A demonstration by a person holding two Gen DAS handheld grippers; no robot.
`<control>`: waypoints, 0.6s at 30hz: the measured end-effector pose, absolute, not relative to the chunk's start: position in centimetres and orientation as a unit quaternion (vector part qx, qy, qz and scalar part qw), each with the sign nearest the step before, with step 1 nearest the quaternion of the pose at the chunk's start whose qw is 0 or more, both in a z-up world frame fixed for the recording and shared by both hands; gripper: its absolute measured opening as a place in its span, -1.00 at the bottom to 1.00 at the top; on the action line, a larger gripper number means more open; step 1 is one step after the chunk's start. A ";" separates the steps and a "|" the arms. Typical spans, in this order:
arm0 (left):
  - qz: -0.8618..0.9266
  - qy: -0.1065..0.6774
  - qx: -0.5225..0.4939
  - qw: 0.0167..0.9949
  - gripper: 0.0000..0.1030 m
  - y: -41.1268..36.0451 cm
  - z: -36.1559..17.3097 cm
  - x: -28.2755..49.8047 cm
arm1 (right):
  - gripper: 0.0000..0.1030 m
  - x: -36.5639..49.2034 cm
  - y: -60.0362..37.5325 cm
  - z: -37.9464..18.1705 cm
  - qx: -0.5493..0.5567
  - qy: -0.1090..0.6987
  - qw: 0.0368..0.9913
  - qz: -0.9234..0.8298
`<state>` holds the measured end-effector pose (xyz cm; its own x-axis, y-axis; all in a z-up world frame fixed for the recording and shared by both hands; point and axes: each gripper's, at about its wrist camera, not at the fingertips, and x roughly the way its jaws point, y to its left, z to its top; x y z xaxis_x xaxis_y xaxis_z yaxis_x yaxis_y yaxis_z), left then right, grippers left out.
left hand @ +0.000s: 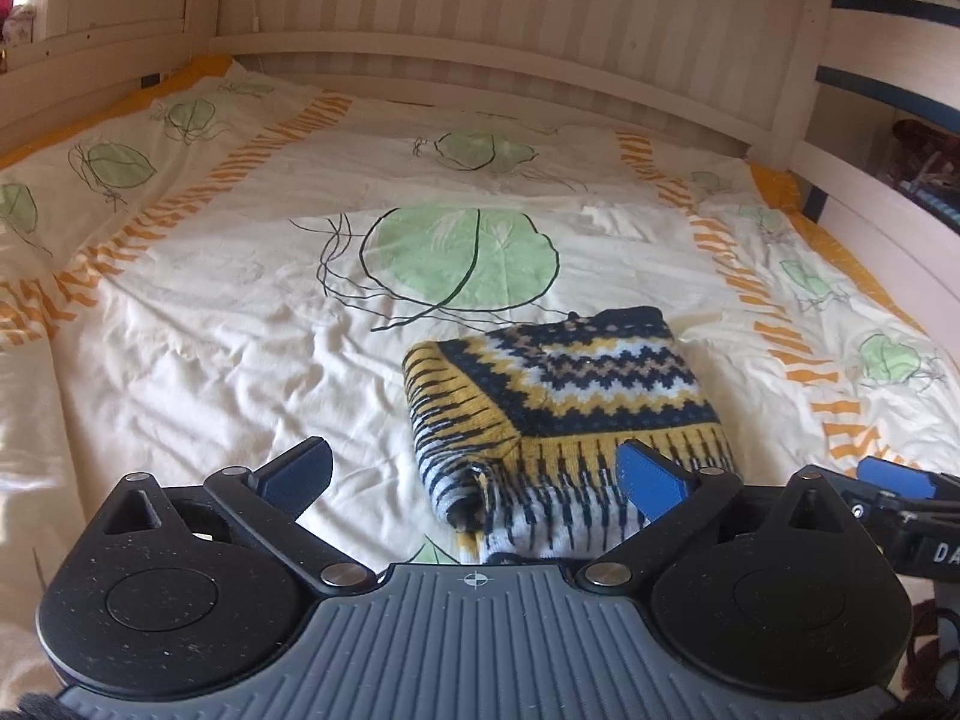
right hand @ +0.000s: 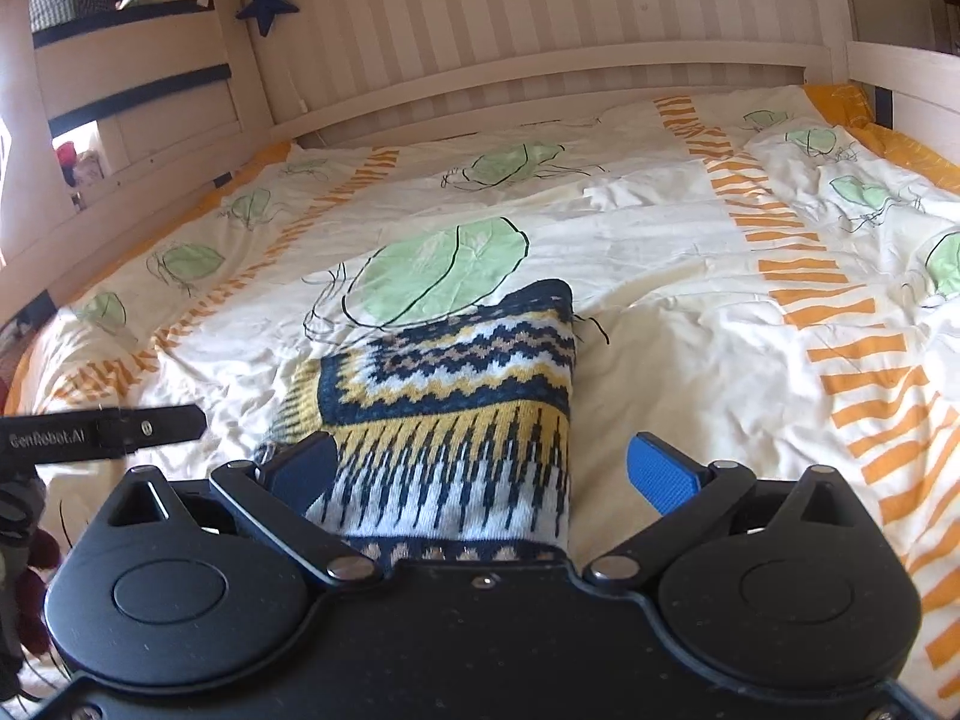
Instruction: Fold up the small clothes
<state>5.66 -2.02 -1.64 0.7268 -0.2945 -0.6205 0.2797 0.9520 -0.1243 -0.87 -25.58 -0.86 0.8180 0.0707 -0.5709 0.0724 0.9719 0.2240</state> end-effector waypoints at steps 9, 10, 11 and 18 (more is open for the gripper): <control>-0.132 0.346 0.022 0.928 0.98 -3.5 -1.2 3.3 | 0.99 -2.8 -25.2 -0.2 0.119 0.295 0.948 -0.007; -0.129 0.347 0.020 0.929 0.98 -3.6 -1.2 3.0 | 0.99 -2.9 -25.2 -0.2 0.118 0.300 0.946 -0.014; -0.125 0.348 0.019 0.929 0.98 -3.6 -1.2 2.8 | 0.99 -2.9 -25.1 -0.2 0.117 0.305 0.945 -0.019; -0.083 0.349 0.051 0.932 0.98 -3.9 -1.6 1.7 | 0.99 -3.7 -24.7 -0.2 0.111 0.314 0.942 -0.053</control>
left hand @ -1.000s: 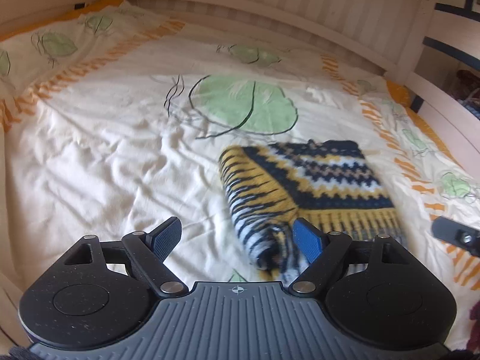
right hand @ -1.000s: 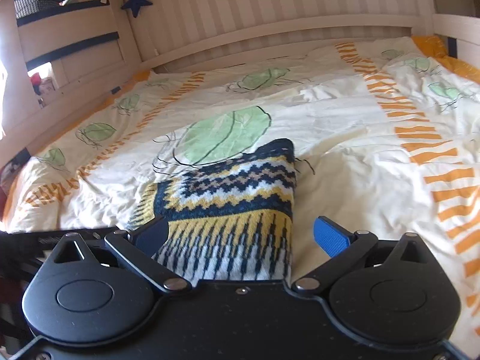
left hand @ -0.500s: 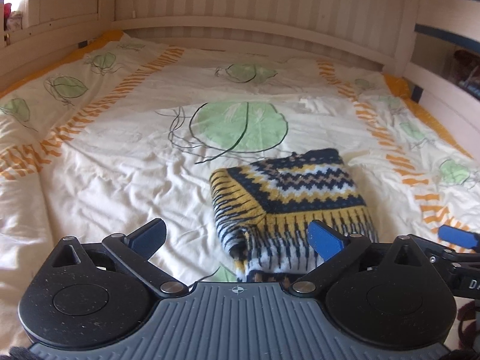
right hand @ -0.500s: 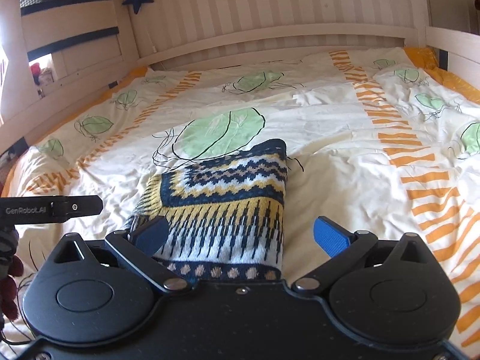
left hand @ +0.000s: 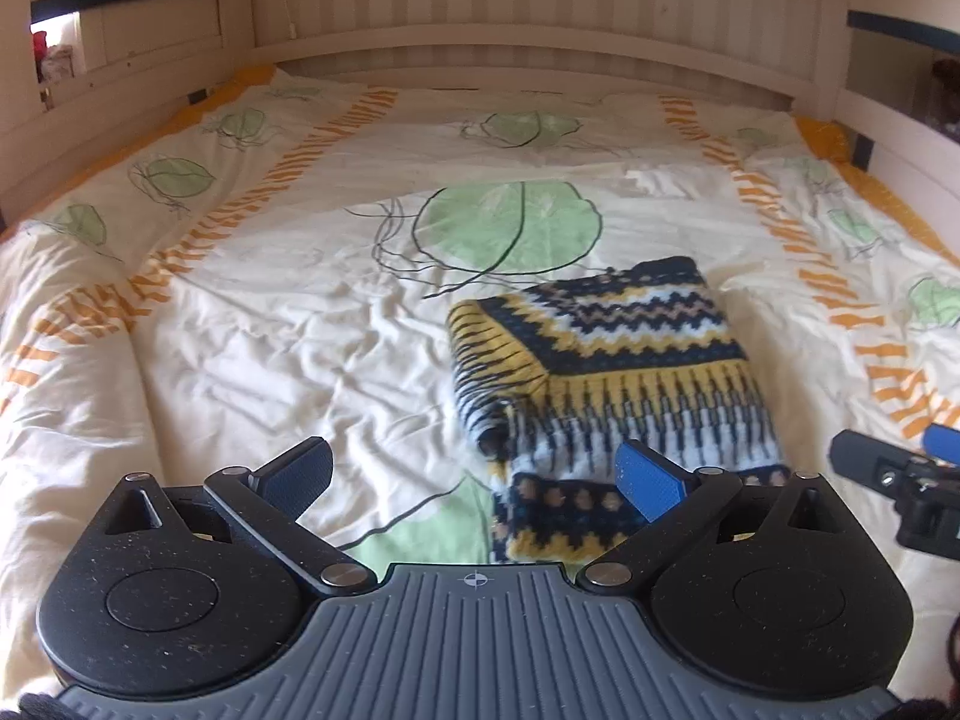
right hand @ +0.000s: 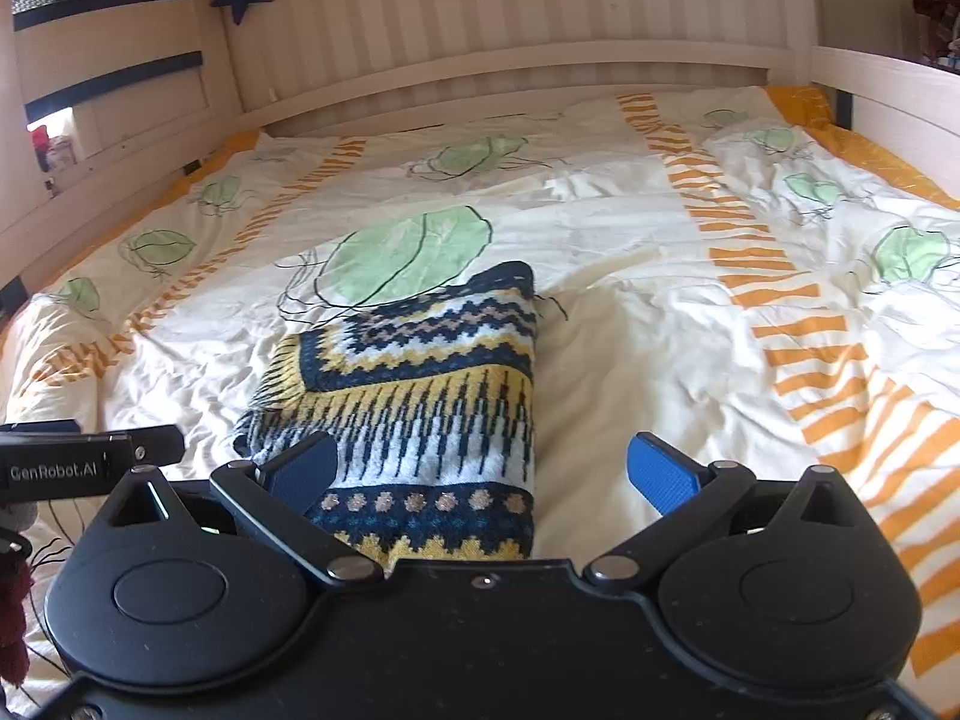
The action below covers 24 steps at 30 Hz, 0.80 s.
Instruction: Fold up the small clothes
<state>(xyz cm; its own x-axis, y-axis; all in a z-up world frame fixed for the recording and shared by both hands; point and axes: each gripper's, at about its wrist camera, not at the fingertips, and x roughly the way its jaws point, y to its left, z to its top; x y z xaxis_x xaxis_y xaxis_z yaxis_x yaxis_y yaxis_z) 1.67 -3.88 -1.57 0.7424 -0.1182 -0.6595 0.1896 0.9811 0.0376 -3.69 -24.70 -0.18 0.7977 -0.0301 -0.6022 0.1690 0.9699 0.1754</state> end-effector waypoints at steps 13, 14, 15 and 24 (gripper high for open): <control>-0.097 0.387 0.048 0.916 0.97 -3.8 -3.0 1.2 | 0.99 -3.7 -23.9 -0.4 0.104 0.331 0.937 -0.037; -0.098 0.388 0.047 0.915 0.97 -3.8 -3.1 1.2 | 0.99 -3.6 -23.9 -0.4 0.104 0.332 0.937 -0.037; -0.098 0.390 0.045 0.915 0.97 -3.8 -3.2 1.2 | 0.99 -3.6 -24.0 -0.4 0.105 0.334 0.936 -0.038; -0.092 0.396 0.037 0.913 0.97 -3.3 -3.5 1.5 | 0.99 -3.3 -24.4 -1.0 0.113 0.349 0.929 -0.045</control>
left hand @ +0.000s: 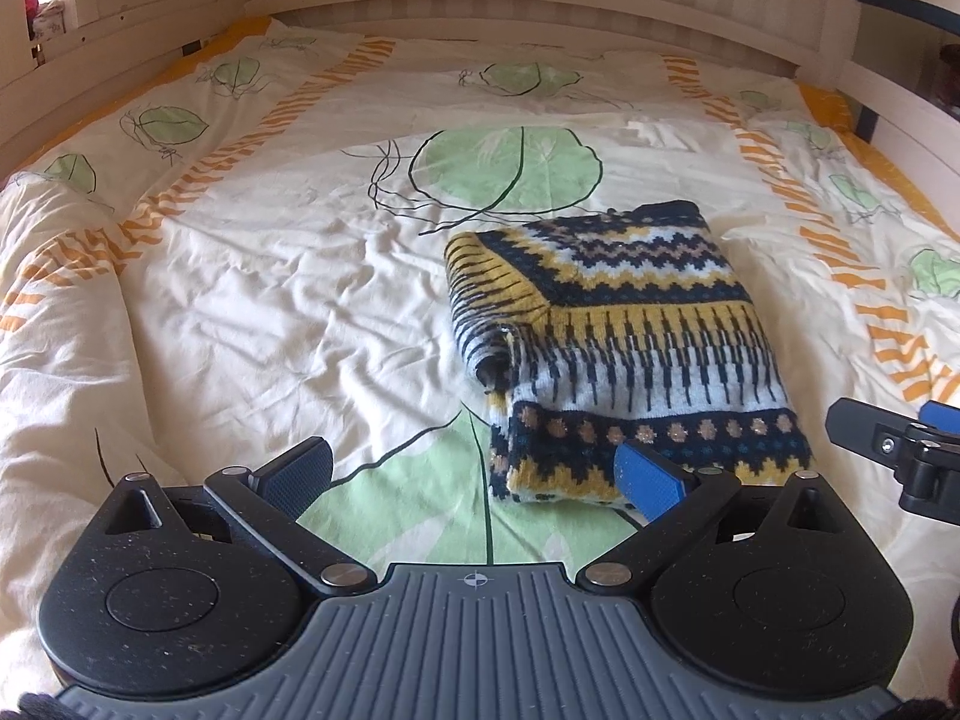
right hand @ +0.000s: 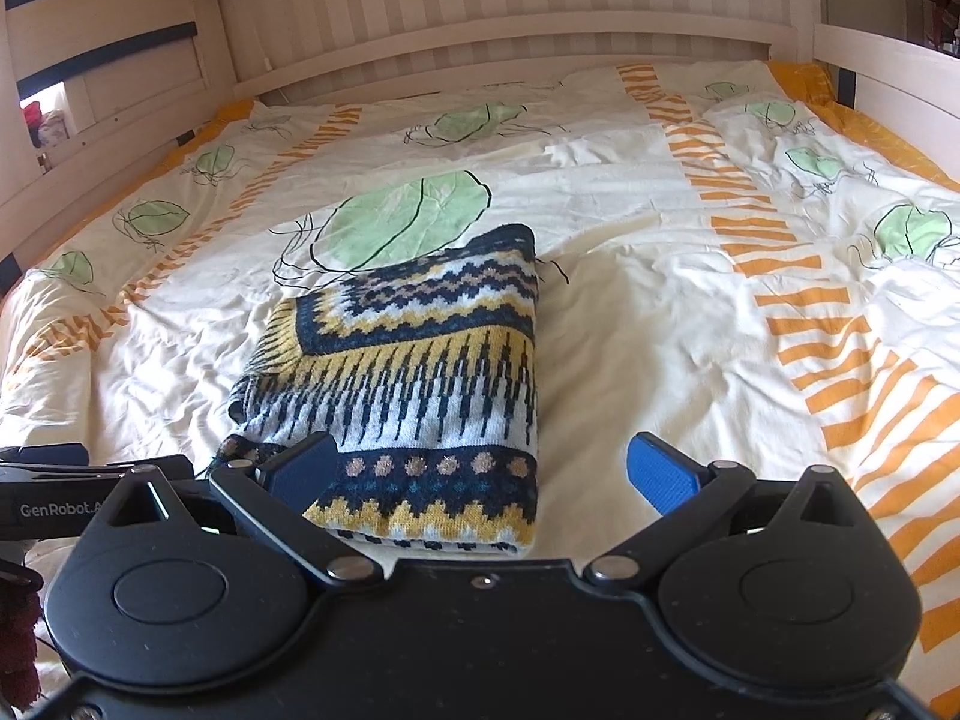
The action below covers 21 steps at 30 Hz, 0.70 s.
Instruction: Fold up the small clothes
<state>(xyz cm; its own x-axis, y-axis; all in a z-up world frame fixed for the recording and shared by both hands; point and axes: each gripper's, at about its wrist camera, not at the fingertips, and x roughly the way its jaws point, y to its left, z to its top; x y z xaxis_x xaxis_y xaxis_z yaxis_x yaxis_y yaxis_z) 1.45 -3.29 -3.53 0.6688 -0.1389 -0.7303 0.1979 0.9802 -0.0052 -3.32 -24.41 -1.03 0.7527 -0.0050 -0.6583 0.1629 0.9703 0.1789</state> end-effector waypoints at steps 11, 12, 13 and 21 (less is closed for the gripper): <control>-0.089 0.404 0.027 0.910 0.97 -2.9 -3.8 1.7 | 0.99 -2.9 -24.0 -1.2 0.112 0.357 0.927 -0.036; -0.089 0.404 0.027 0.910 0.97 -2.9 -3.8 1.8 | 0.99 -2.9 -23.9 -1.2 0.112 0.357 0.927 -0.035; -0.089 0.405 0.027 0.910 0.97 -2.9 -3.9 1.8 | 0.99 -2.8 -23.9 -1.2 0.111 0.357 0.927 -0.034; -0.089 0.410 0.023 0.907 0.97 -2.8 -4.1 1.9 | 0.99 -2.5 -23.8 -1.4 0.112 0.363 0.924 -0.030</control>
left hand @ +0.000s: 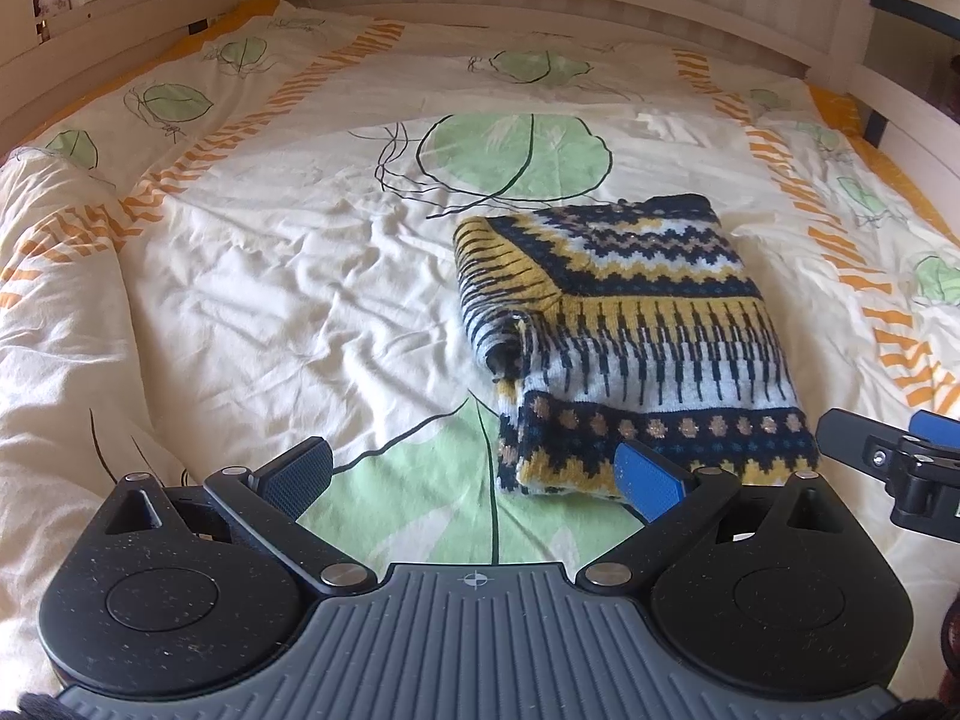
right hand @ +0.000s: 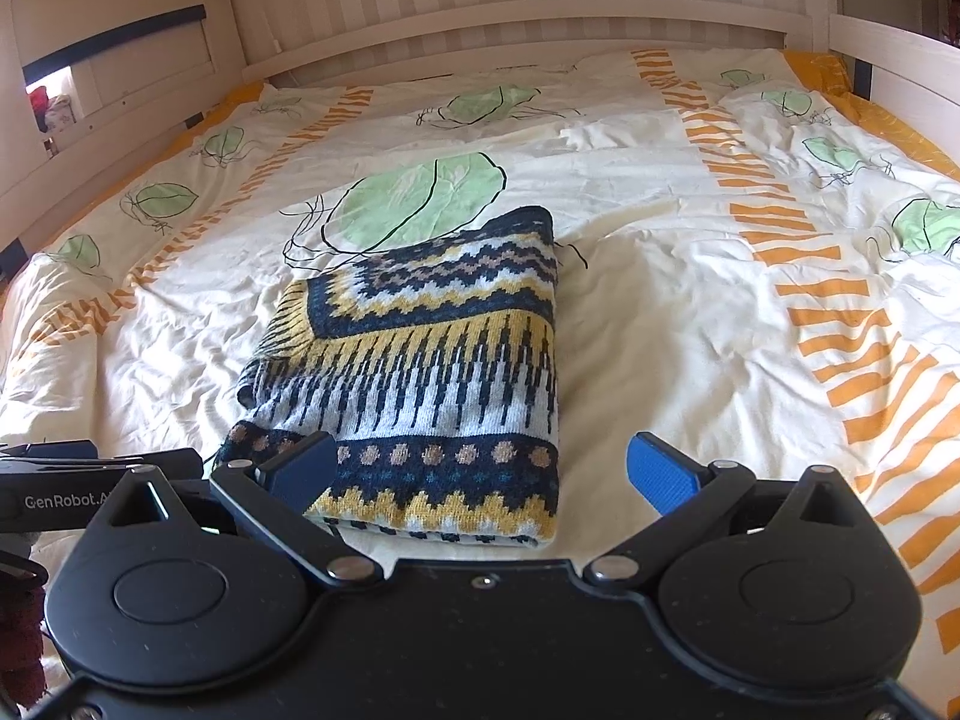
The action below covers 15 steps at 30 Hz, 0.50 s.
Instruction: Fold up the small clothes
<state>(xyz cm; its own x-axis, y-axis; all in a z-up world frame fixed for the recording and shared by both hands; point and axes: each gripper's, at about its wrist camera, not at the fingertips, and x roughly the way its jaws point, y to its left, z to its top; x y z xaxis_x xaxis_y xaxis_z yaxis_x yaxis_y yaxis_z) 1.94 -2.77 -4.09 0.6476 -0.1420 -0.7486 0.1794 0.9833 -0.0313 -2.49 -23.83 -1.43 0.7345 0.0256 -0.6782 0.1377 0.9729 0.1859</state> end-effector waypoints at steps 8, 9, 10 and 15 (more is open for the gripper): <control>-0.090 0.421 0.028 0.902 0.97 -2.9 -4.5 2.3 | 0.99 -2.1 -24.2 -1.9 0.119 0.373 0.920 -0.032; -0.090 0.422 0.028 0.902 0.97 -2.8 -4.6 2.4 | 0.99 -2.0 -24.2 -2.0 0.121 0.374 0.919 -0.032; -0.090 0.423 0.028 0.901 0.97 -2.8 -4.6 2.5 | 0.99 -1.9 -24.3 -2.1 0.122 0.376 0.918 -0.032; -0.091 0.429 0.025 0.898 0.97 -2.7 -5.0 3.0 | 0.99 -1.4 -24.2 -2.5 0.123 0.386 0.914 -0.030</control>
